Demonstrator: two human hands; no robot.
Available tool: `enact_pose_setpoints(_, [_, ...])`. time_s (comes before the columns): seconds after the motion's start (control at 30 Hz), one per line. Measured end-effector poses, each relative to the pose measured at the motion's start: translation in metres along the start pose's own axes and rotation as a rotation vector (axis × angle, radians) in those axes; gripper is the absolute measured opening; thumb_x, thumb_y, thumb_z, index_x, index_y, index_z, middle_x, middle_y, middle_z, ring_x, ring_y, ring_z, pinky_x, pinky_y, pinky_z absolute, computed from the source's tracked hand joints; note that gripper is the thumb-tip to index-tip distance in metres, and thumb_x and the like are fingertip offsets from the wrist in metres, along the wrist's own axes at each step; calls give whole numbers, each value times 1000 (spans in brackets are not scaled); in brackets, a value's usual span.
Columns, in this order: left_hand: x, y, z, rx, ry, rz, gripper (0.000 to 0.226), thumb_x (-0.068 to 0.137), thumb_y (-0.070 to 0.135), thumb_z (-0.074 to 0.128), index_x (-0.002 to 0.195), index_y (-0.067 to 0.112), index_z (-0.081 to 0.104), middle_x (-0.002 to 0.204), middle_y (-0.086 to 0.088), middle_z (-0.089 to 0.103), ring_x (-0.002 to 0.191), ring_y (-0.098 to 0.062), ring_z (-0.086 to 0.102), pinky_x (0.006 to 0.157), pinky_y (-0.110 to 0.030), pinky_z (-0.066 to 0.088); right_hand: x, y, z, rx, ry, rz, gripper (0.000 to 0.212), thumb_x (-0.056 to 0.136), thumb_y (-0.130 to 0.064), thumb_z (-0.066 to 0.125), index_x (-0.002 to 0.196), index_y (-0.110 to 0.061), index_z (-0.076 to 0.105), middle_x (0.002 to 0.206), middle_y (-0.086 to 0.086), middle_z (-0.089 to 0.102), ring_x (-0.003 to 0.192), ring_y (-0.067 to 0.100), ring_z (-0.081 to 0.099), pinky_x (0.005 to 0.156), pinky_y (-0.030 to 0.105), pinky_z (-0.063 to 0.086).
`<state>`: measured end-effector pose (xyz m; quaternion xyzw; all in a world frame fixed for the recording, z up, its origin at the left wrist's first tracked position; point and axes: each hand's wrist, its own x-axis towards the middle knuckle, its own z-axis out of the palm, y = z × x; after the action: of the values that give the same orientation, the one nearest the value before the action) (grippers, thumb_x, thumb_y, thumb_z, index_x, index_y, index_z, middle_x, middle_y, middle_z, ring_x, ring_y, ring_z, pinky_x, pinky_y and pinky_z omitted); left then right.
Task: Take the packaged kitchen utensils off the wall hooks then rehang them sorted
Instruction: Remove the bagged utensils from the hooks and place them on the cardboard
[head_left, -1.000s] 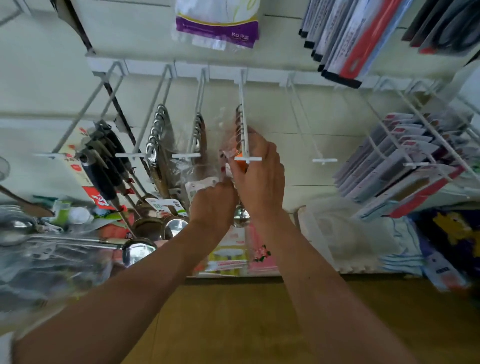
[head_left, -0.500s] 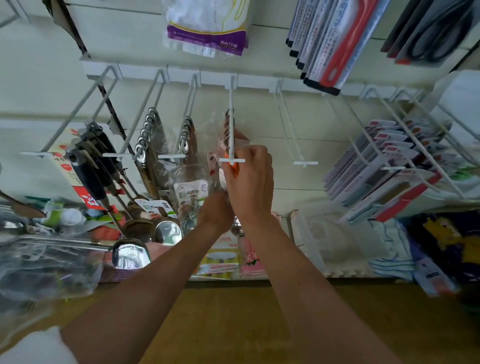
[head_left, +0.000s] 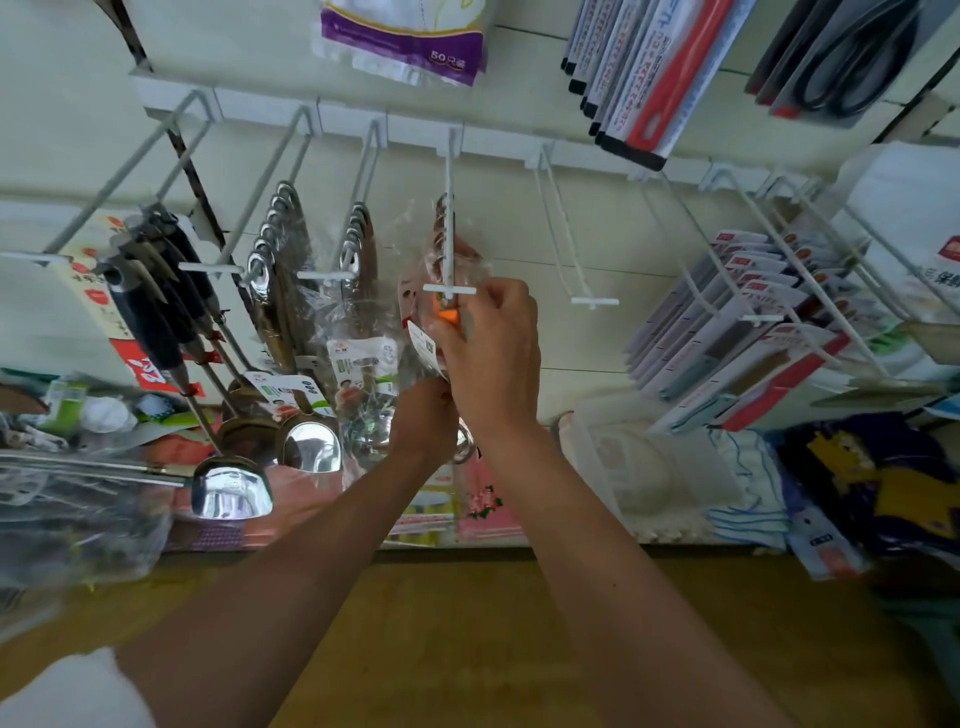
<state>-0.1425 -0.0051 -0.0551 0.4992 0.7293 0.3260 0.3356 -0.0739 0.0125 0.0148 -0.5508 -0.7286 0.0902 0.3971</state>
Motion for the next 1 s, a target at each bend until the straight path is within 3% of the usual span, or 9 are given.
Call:
enact_pose_setpoints(0.1, [-11,-8,-5,83,-12,60,38,94,0,49,57,8,51,59,-3,50,55,-15,44,51,-26,30,-10,-4,-5,-16,-14,-32,26,88,-32,71,107,-16,66,109,4,58,103,23,52,83,34,48])
enact_pose_setpoints(0.17, [-17,-18,-7,132,-25,119,36,95,2,50,60,12,47,68,-12,62,62,-25,54,56,-31,29,-20,-5,-5,6,-30,-28,27,87,-32,72,108,-15,66,109,3,59,102,22,52,82,32,44])
enact_pose_setpoints(0.23, [-25,-32,-10,101,-36,170,30,96,7,52,67,13,55,75,-14,67,69,-30,60,59,-31,30,-30,-6,-6,26,-32,-28,27,86,-33,72,106,-15,66,106,1,58,99,20,52,81,29,40])
enact_pose_setpoints(0.37, [-35,-48,-23,70,-17,197,24,97,13,55,78,7,69,70,2,62,62,-14,53,54,-15,29,-42,-14,-3,54,-27,-46,25,86,-32,72,103,-15,64,103,0,56,95,21,53,78,36,46])
enact_pose_setpoints(0.53, [-48,-54,-35,70,-48,203,27,98,15,51,76,3,63,73,-13,67,66,-28,61,59,-40,43,-58,-28,-1,134,52,-39,24,88,-31,71,102,-13,64,116,-1,54,101,22,58,76,44,54])
enact_pose_setpoints(0.67, [-62,-52,-43,81,-57,203,26,99,19,52,73,19,49,63,10,49,57,-9,47,55,-29,28,-65,-33,2,168,81,-15,30,89,-29,70,111,-8,68,124,1,53,110,23,57,83,44,55])
enact_pose_setpoints(0.73, [-63,-53,-45,78,-64,198,24,99,20,52,75,18,53,66,7,55,60,-13,51,55,-28,27,-66,-36,4,180,110,17,32,89,-27,72,115,-10,68,128,2,51,112,22,57,83,43,56])
enact_pose_setpoints(0.83, [-68,-53,-46,114,-86,181,22,99,21,52,83,14,64,82,-5,69,71,-21,62,57,-29,31,-71,-39,4,168,165,56,35,87,-25,77,119,-13,67,129,0,48,112,19,56,82,43,57])
enact_pose_setpoints(1.0, [-73,-61,-44,126,-107,161,19,98,19,51,95,14,69,89,-4,73,76,-21,66,67,-36,50,-86,-38,8,187,131,65,30,89,-30,73,112,-14,64,108,-2,57,93,20,61,75,44,56])
